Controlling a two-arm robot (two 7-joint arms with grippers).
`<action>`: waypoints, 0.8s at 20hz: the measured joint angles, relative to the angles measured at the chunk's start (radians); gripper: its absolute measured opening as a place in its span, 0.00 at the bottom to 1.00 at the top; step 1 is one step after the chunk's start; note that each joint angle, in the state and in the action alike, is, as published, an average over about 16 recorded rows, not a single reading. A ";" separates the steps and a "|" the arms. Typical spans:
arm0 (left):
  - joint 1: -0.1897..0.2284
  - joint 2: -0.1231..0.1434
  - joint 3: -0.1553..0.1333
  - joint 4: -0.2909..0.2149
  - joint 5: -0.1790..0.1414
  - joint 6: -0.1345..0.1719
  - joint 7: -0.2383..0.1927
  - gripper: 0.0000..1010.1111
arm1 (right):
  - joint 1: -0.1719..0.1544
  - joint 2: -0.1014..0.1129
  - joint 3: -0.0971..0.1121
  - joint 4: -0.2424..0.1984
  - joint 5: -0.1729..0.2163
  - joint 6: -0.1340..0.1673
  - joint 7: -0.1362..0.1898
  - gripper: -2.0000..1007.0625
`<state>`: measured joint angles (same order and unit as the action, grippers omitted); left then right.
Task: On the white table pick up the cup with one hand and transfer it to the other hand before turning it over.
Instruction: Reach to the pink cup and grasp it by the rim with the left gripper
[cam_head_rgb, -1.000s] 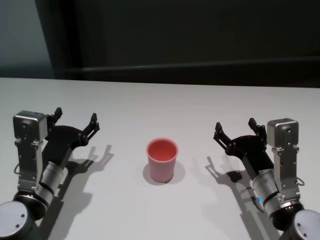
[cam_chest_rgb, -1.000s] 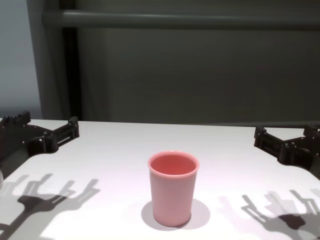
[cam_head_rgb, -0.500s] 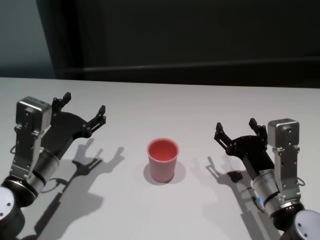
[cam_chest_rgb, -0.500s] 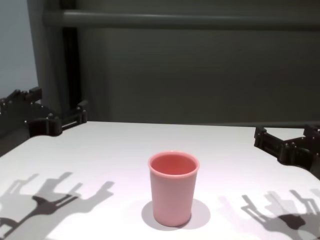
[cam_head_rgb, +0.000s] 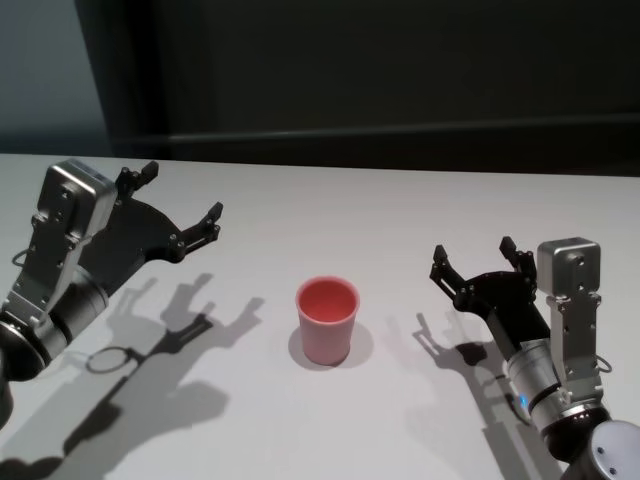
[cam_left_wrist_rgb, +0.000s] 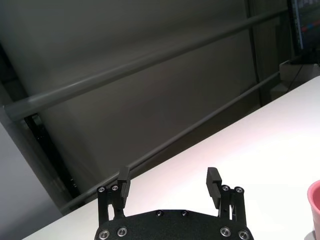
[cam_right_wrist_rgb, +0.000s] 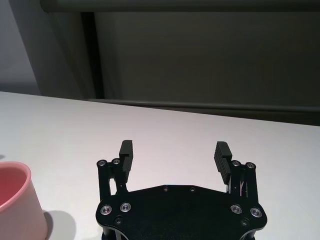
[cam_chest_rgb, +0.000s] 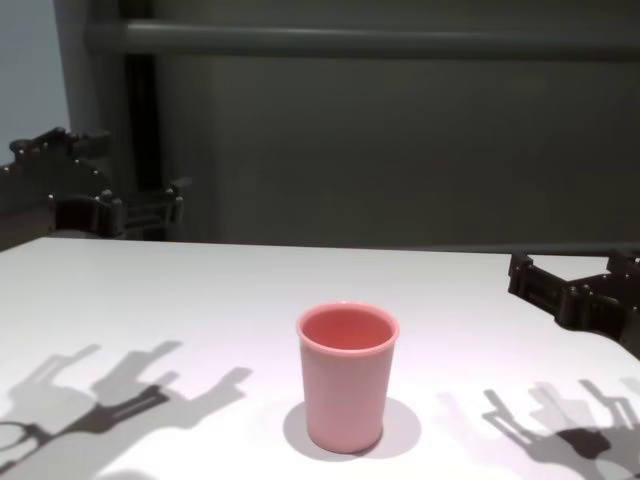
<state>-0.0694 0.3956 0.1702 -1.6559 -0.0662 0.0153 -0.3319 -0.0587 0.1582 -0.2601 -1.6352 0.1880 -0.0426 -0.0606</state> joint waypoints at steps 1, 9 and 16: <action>-0.008 0.013 0.004 -0.006 0.002 0.007 -0.014 0.99 | 0.000 0.000 0.000 0.000 0.000 0.000 0.000 0.99; -0.105 0.117 0.056 -0.040 0.013 0.049 -0.140 0.99 | 0.000 0.000 0.000 0.000 0.000 0.000 0.000 0.99; -0.221 0.197 0.130 -0.047 0.030 0.058 -0.269 0.99 | 0.000 0.000 0.000 0.000 0.000 0.000 0.000 0.99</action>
<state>-0.2902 0.5931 0.3006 -1.7030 -0.0360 0.0730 -0.6010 -0.0587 0.1582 -0.2601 -1.6352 0.1880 -0.0426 -0.0605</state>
